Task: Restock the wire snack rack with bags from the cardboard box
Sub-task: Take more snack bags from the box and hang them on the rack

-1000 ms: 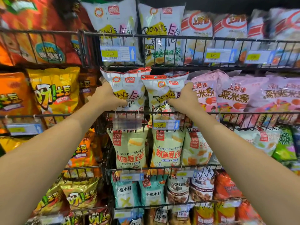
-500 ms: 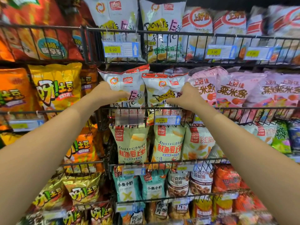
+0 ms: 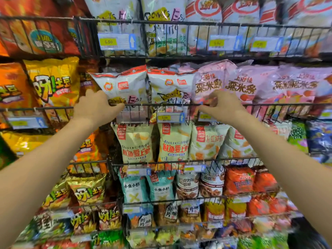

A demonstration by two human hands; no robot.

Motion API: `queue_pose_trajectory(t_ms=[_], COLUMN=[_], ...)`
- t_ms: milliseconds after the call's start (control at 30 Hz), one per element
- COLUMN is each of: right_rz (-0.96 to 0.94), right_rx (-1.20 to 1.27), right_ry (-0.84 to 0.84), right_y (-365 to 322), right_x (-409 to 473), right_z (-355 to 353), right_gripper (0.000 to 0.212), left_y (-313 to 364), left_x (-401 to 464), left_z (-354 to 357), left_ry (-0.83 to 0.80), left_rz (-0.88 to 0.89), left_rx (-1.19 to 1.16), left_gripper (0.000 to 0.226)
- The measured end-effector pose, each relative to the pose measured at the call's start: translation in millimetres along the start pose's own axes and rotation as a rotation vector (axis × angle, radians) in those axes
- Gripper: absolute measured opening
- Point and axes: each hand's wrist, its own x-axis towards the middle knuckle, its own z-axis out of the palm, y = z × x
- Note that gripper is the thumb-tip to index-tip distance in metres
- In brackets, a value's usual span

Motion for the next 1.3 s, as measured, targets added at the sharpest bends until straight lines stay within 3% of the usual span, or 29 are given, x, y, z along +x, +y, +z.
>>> queue_pose_trajectory(t_ms=[200, 267, 433, 500, 633, 733, 1033, 1300], right_rz=[0.026, 0.015, -0.03, -0.059, -0.08, -0.051, 0.17, 0.504], right_rx=[-0.107, -0.176, -0.215, -0.232, -0.28, -0.328, -0.363, -0.233], right_ry=[-0.204, -0.247, -0.338, -0.357, -0.387, -0.496, -0.866, -1.164], right_y=[63, 87, 147, 168, 219, 257, 331, 438], right_x=[-42, -55, -86, -100, -126, -148, -246, -352], right_z=[-2, -2, 18, 34, 90, 140, 248, 337], right_gripper=[0.078, 0.079, 0.07, 0.067, 0.092, 0.094, 0.073, 0.053], left_y=[64, 91, 147, 161, 172, 167, 147, 152], left_x=[-53, -71, -128, -152, -202, -235, -327, -443], left_z=[24, 41, 96, 124, 184, 236, 399, 497], left_ry=[-0.134, -0.198, -0.305, -0.371, -0.507, -0.594, -1.004, -1.298], left_rz=[-0.095, -0.094, -0.008, 0.028, 0.058, 0.059, -0.005, -0.104], left_rx=[0.024, 0.016, 0.057, 0.065, 0.076, 0.099, 0.096, 0.169], left_gripper=[0.068, 0.059, 0.07, 0.068, 0.068, 0.066, 0.072, 0.062])
